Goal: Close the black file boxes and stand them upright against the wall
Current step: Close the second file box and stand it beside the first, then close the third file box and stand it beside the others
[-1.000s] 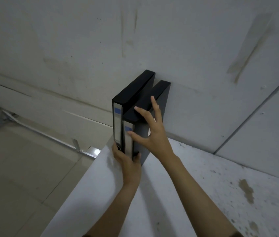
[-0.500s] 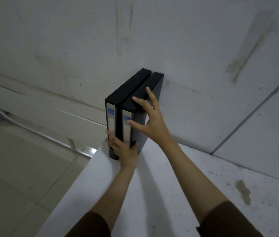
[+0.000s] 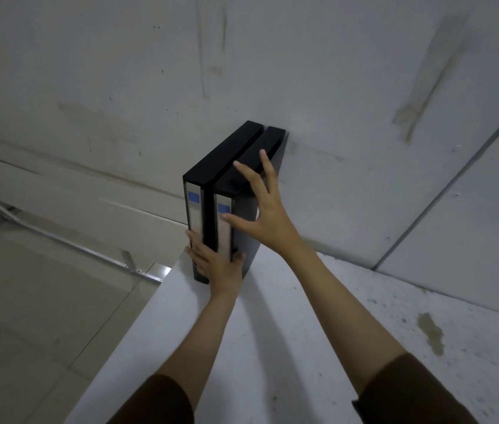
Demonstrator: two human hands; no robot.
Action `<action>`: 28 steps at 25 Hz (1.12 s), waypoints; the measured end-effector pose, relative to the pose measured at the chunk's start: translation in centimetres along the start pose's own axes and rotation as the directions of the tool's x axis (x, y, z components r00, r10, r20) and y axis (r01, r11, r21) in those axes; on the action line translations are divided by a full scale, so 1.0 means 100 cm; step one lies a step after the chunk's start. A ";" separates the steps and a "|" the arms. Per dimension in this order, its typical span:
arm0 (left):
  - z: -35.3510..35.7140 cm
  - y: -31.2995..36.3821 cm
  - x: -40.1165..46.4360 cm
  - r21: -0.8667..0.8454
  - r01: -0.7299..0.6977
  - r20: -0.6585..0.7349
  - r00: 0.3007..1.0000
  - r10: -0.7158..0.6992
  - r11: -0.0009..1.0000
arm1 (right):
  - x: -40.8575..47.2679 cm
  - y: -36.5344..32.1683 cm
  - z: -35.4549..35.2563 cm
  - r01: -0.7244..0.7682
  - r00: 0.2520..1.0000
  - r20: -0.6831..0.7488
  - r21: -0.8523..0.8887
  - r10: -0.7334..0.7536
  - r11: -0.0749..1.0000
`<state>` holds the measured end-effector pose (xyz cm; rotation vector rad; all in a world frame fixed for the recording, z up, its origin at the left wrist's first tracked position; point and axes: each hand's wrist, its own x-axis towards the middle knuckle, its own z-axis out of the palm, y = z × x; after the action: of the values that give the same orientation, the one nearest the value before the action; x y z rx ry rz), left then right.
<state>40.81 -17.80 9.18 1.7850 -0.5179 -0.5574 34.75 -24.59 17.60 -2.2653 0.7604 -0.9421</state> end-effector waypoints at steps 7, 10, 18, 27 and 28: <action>-0.013 0.031 -0.038 -0.083 -0.003 -0.049 0.999 -0.001 0.997 | -0.030 -0.027 -0.029 -0.077 0.997 0.002 -0.017 0.077 0.997; -0.017 0.045 -0.065 -0.071 -0.142 -0.116 0.984 0.133 0.987 | -0.057 -0.038 -0.054 -0.124 0.992 -0.013 -0.015 0.124 0.992; -0.011 0.076 -0.177 -0.115 -0.389 -0.009 0.920 0.391 0.914 | -0.171 -0.050 -0.140 -0.221 0.973 -0.086 -0.054 0.216 0.974; 0.054 0.042 -0.371 -0.042 -0.393 0.553 0.757 0.349 0.919 | -0.395 -0.034 -0.277 -0.376 0.927 -0.063 -0.139 0.371 0.916; 0.063 0.041 -0.392 -0.035 -0.403 0.602 0.722 0.341 0.915 | -0.419 -0.032 -0.292 -0.406 0.914 -0.070 -0.138 0.400 0.904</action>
<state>5.73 -0.05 15.85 1.5039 -1.3399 -0.8198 -11.20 -2.12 18.83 -2.0940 1.2972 -0.7527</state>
